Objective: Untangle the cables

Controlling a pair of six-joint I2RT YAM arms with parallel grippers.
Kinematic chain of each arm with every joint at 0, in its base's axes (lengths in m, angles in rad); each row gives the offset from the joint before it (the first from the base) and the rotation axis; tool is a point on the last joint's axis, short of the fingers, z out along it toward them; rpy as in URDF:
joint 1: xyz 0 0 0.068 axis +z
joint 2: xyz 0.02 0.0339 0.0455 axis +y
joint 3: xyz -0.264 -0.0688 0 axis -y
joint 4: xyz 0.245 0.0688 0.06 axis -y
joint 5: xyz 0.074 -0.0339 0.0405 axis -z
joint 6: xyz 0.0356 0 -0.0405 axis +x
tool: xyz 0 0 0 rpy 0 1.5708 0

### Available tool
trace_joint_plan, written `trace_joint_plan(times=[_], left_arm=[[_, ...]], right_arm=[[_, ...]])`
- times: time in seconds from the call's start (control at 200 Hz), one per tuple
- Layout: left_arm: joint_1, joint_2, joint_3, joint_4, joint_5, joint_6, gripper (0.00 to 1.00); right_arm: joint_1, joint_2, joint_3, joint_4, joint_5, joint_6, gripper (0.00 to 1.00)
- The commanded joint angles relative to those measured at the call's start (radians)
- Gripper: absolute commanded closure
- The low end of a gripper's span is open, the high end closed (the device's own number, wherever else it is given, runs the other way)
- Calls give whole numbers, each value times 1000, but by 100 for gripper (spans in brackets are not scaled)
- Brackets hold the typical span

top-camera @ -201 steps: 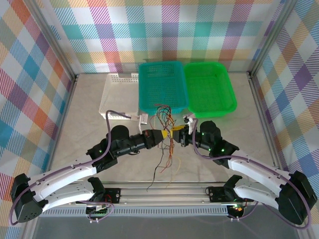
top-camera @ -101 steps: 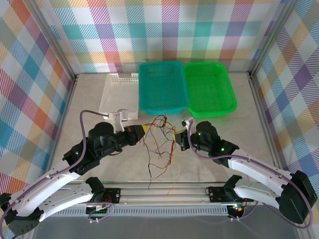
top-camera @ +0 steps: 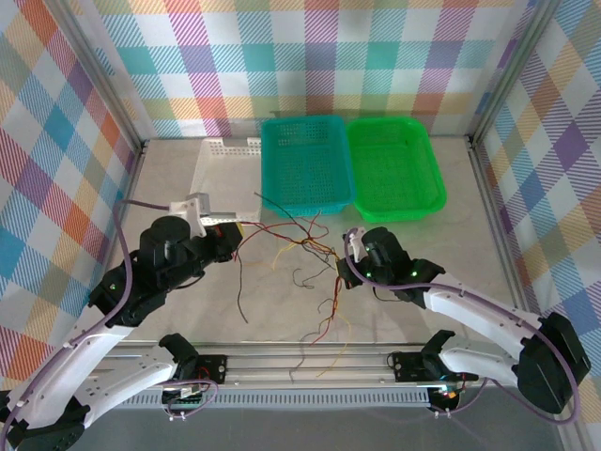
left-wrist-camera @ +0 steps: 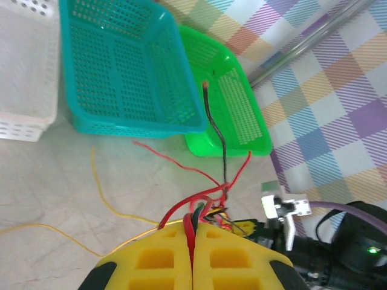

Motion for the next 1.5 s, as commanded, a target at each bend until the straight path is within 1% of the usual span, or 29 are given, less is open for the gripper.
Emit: trace_joint_plan(times=[0.0,0.07,0.18,0.335,0.43,0.5,0.6,0.725,0.815,0.86,0.945,1.075,1.17,1.28,1.385,1.495], left_arm=[[31,-50,100,-8,-126,92,100],[32,-48,136,-31,-147,125,100],[32,-39,186,-59,-178,167,100],[32,-25,252,-104,-234,231,100],[32,-11,306,-145,-297,281,100],[33,-12,322,-147,-315,305,100],[32,-5,345,-168,-339,327,100],[32,-2,358,-191,-379,355,100],[32,-2,363,-201,-386,366,100],[32,-2,370,-207,-405,374,100],[32,-7,380,-203,-444,397,100],[33,6,379,-200,-395,395,100],[32,-1,342,-166,-338,392,100],[32,-13,311,-115,-255,405,100],[32,-2,300,-99,-182,419,100],[32,5,275,-68,-117,429,100]], right_arm=[[-93,-12,-19,-158,55,42,100],[-172,-10,-30,-183,49,89,100],[-278,-35,-55,-202,71,147,100],[-373,-97,-67,-230,75,195,100],[-440,-120,-70,-259,88,221,100],[-488,-129,-75,-265,63,232,100],[-526,-155,-81,-270,54,259,100],[-554,-238,-90,-293,101,283,100],[-571,-295,-93,-312,125,292,100],[-580,-316,-89,-335,163,307,100],[-608,-358,-95,-348,176,323,100],[-615,-371,-103,-296,104,333,100],[-613,-381,-95,-254,44,335,100],[-607,-470,-104,-160,-25,337,100],[-583,-572,-126,-51,-61,331,100],[-553,-583,-129,24,-97,329,100]])
